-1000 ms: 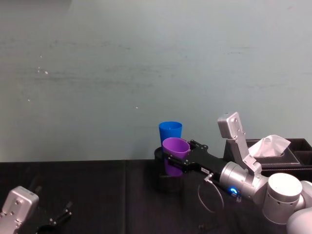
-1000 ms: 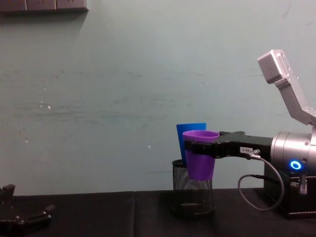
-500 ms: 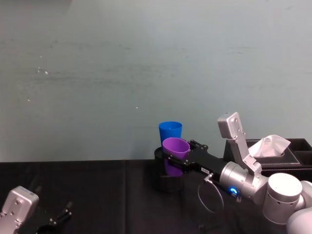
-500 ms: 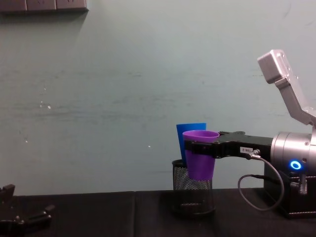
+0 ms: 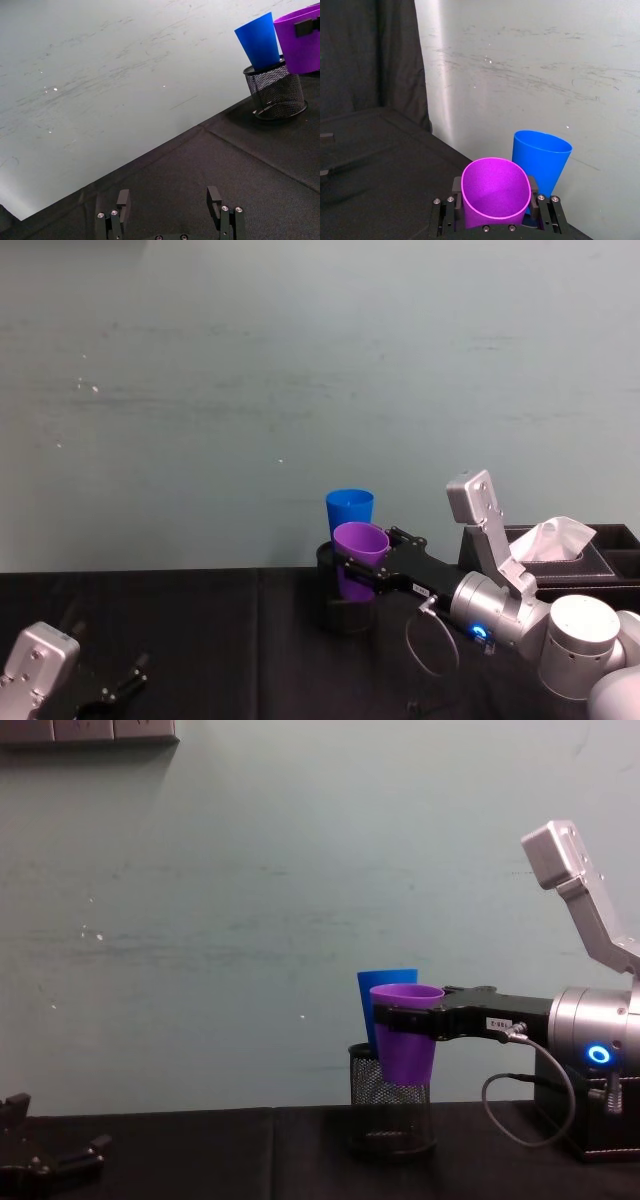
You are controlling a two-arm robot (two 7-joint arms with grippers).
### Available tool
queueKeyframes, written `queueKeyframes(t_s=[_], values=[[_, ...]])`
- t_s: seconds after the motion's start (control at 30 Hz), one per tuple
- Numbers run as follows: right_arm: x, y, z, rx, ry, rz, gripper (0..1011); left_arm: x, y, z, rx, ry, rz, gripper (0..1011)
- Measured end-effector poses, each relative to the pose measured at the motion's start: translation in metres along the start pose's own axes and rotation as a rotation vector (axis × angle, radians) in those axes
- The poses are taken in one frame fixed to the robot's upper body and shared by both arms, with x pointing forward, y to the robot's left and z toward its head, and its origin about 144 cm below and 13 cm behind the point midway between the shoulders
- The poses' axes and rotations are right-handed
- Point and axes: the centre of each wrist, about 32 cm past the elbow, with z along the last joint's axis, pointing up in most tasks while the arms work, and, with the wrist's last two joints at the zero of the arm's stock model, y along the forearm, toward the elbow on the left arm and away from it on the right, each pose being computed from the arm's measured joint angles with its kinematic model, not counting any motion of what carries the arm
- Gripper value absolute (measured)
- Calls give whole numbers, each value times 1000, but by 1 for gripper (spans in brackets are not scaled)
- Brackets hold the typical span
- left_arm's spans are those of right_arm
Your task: Pick up one cup with a gripper and tap it against the other cup.
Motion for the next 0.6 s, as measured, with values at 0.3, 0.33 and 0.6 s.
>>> queueKeyframes(t_s=[0.3, 0.33, 0.6], values=[[0, 0, 0, 0, 0, 0, 736, 0, 0, 0, 0, 0, 0, 1000], [0, 0, 0, 0, 0, 0, 736, 0, 0, 0, 0, 0, 0, 1000], [-5, -13, 4, 12, -5, 24, 736, 0, 0, 0, 0, 0, 0, 1000]])
